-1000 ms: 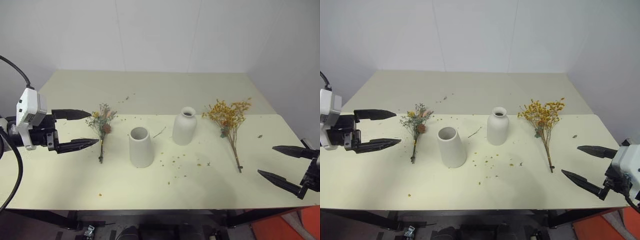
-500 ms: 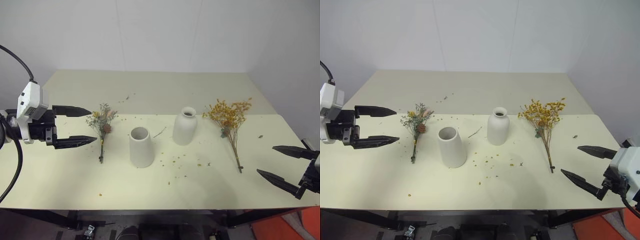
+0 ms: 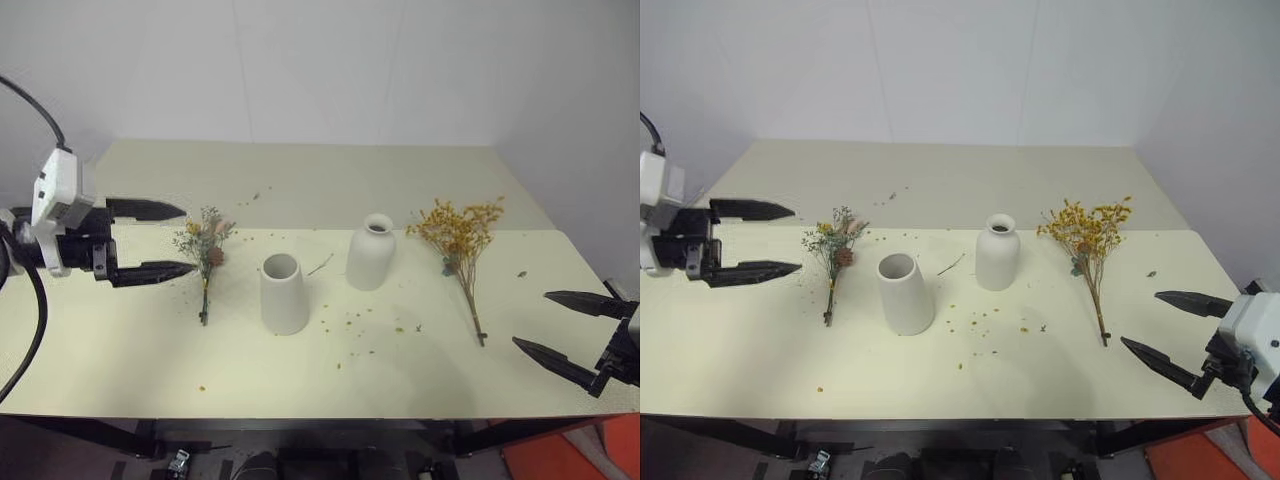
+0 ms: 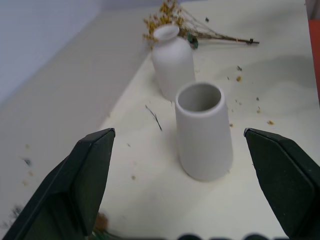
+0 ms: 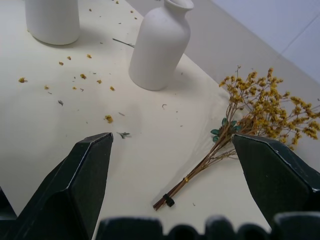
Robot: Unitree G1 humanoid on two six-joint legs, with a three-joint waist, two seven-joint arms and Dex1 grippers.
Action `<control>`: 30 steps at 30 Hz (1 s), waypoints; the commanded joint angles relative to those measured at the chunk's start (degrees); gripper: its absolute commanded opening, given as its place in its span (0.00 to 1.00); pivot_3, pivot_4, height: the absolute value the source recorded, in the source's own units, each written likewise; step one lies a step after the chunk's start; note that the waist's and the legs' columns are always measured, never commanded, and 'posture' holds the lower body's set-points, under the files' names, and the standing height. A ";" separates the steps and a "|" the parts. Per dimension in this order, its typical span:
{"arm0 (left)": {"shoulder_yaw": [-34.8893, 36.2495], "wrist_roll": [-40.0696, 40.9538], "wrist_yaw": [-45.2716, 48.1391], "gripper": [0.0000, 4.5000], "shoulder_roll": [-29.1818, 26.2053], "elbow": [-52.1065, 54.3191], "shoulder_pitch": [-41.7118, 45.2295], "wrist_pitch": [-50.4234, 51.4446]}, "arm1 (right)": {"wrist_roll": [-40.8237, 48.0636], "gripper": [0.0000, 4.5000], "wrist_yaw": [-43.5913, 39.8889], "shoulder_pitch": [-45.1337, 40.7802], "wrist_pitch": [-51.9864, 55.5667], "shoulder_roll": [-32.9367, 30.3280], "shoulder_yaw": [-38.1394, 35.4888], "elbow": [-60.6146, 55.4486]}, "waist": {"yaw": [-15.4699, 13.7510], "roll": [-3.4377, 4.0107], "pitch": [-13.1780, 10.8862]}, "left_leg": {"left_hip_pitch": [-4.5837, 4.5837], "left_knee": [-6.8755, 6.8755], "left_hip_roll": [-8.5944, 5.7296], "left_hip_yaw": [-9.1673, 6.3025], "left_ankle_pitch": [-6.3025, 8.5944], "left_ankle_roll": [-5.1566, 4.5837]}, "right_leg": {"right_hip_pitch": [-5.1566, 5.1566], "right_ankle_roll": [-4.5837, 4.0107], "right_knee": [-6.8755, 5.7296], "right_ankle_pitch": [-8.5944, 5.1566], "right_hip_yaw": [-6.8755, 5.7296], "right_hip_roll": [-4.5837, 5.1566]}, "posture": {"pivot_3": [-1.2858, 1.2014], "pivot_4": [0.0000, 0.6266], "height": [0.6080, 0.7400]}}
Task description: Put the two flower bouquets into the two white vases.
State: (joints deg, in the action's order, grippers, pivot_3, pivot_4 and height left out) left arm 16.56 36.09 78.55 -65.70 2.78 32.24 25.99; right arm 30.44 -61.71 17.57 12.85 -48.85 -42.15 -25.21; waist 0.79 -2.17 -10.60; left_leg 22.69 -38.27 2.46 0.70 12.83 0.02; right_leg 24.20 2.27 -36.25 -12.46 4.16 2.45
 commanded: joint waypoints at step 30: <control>-36.39 -25.79 12.99 1.00 45.13 -38.62 48.47 -15.16 | -14.31 0.99 30.19 -43.44 39.94 0.38 32.47 19.82 | 0.56 0.02 0.00 | 0.71 -0.63 -0.39 -0.47 -0.01 -0.06 | 0.19 0.12 0.05 0.35 0.10 0.02 | 0.52 0.24 1.00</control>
State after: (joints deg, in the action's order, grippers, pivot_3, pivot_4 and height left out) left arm -18.72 11.95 91.00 -21.90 -35.11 77.88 12.19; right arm 16.44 -33.01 -22.42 48.60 -48.38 -9.70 -7.57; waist 1.35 -2.15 -10.60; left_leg 23.43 -38.91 2.06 0.22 12.81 -0.04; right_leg 24.40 2.27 -36.20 -12.03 4.26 2.47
